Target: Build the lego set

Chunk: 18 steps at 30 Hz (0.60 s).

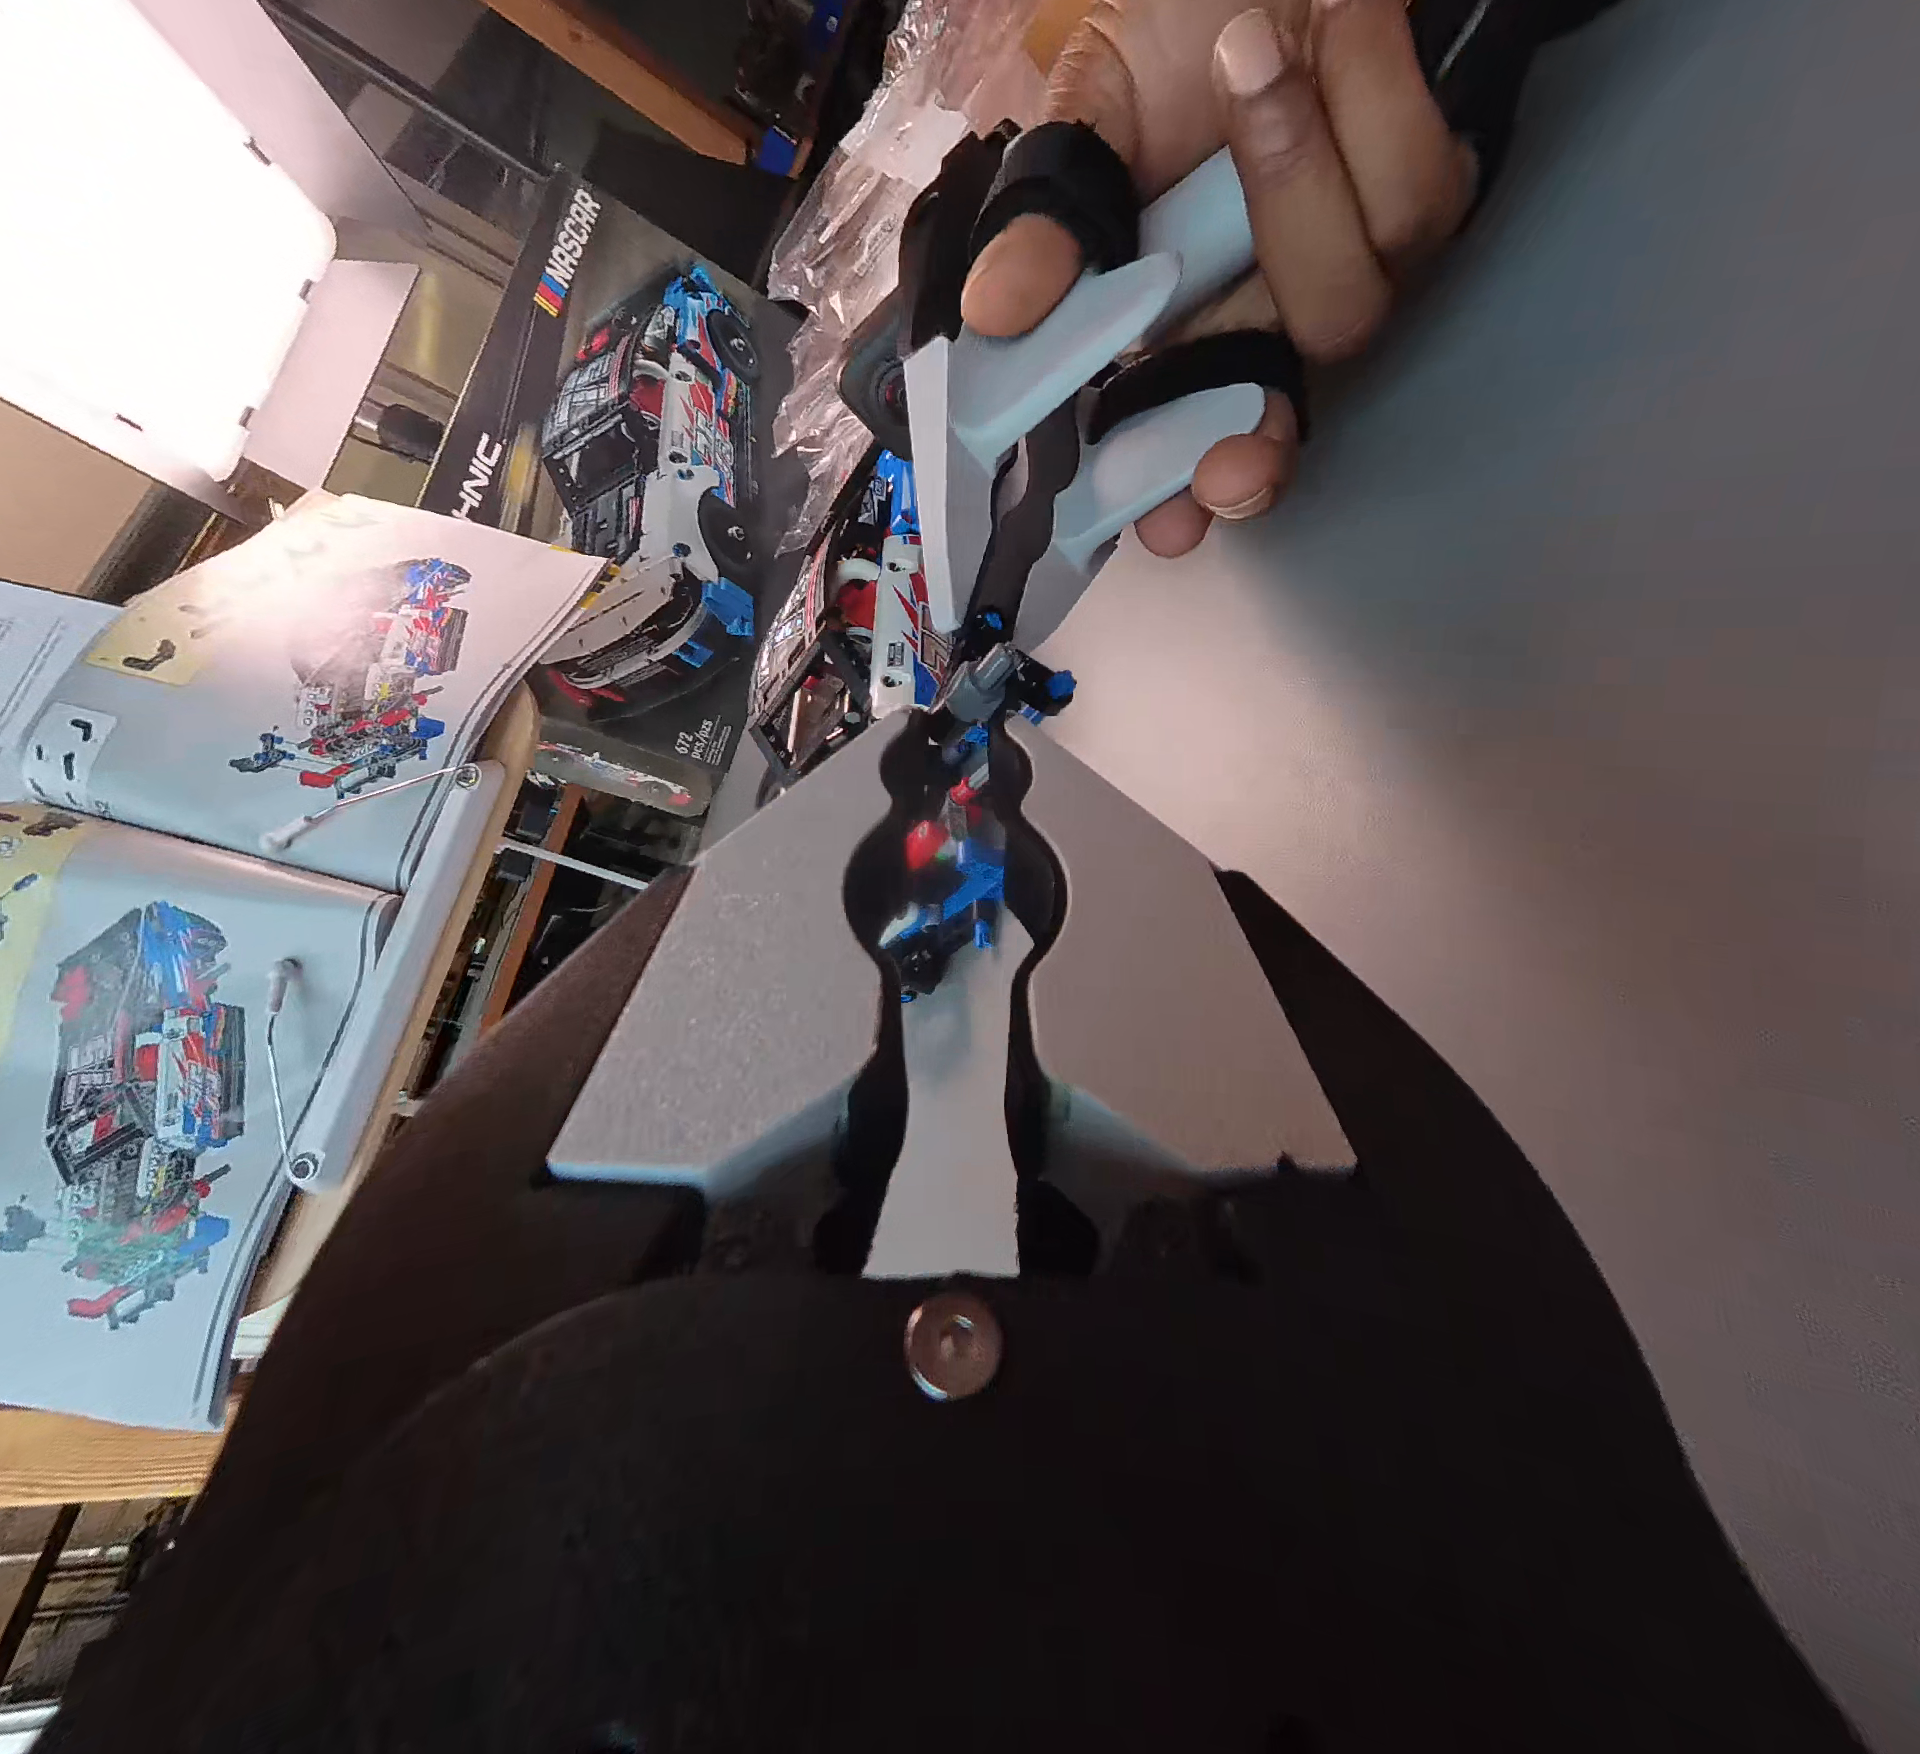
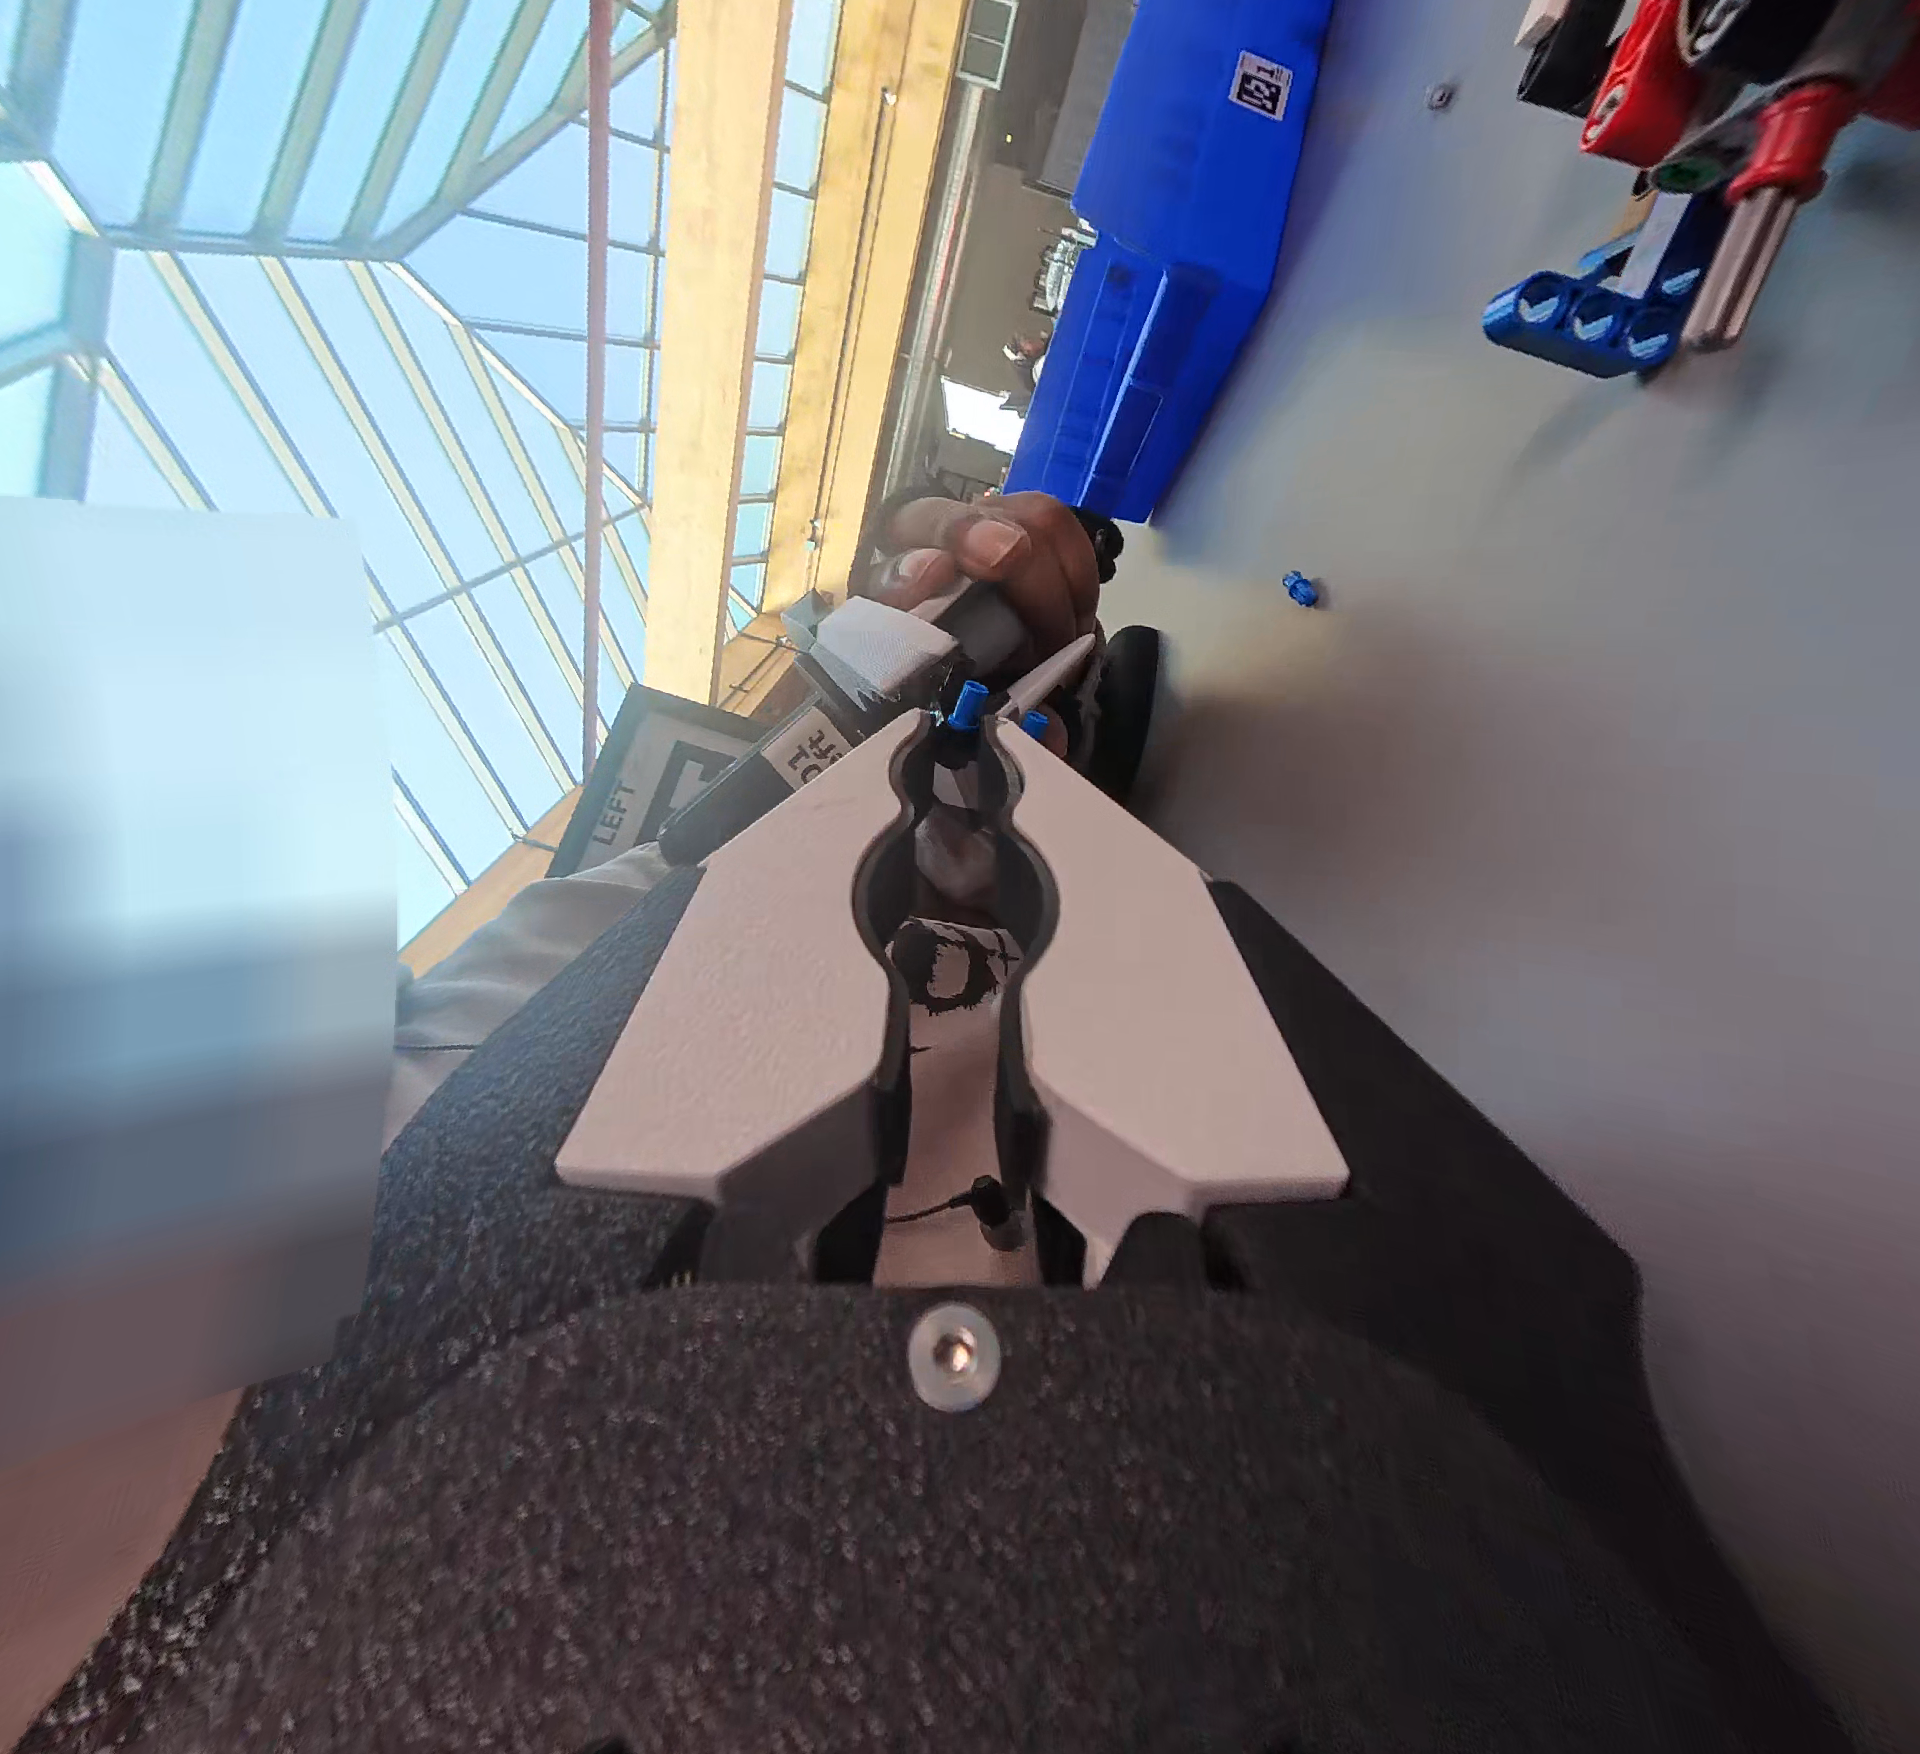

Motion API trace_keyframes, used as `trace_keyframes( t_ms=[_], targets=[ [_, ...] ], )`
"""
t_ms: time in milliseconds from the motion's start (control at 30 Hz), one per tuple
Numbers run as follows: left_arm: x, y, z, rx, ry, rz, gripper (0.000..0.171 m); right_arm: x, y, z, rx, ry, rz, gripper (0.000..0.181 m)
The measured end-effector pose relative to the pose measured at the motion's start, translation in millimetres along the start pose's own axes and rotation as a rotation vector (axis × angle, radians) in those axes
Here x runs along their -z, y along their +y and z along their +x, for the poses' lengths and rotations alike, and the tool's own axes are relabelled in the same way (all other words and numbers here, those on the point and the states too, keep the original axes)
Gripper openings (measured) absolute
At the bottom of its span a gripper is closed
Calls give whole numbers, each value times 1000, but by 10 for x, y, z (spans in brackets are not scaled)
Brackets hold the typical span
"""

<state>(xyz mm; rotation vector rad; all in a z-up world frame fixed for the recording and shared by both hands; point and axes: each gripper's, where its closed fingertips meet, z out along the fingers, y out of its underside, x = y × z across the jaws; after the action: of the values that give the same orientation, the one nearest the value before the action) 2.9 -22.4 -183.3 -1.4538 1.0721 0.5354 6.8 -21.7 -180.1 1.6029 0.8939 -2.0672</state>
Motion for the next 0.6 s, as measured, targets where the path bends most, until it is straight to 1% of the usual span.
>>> trace_keyframes(
  t_ms=[67, 100, 167, 233, 267, 333, 367, 433, 500, 600],
  targets=[
    [5, 0, 17, 70, 37, 10, 8, 0, 21, 25, -7, 12, -6, 5],
    [8, -9, 15, 148, 63, 25, 8, -1, 23, 24, -8, 12, -4, 5],
    [11, -26, -7, 336, 115, 65, 8, -2, 20, -4, -1, 0, -4, 7],
    [12, -62, -45, 564, 170, 119, 8, -4, 3, -62, 36, -19, 2, 9],
    [14, -79, -63, 681, 204, 146, 7, -1, 5, -97, 75, -23, -3, 10],
    [24, -97, -88, 890, 279, 190, 6, 9, 20, -173, 195, -20, -27, 28],
    [33, -107, -109, 969, 303, 213, 6, 24, 5, -194, 289, 5, -27, 31],
    [42, -101, -152, 1056, 315, 235, 6, 50, -14, -272, 469, 43, -25, 31],
    [36, -90, -155, 1080, 318, 231, 6, 66, -30, -272, 584, 99, -30, 29],
    [29, -108, -126, 1082, 333, 228, 6, 88, -59, -168, 800, 234, -38, 25]
  ],
)
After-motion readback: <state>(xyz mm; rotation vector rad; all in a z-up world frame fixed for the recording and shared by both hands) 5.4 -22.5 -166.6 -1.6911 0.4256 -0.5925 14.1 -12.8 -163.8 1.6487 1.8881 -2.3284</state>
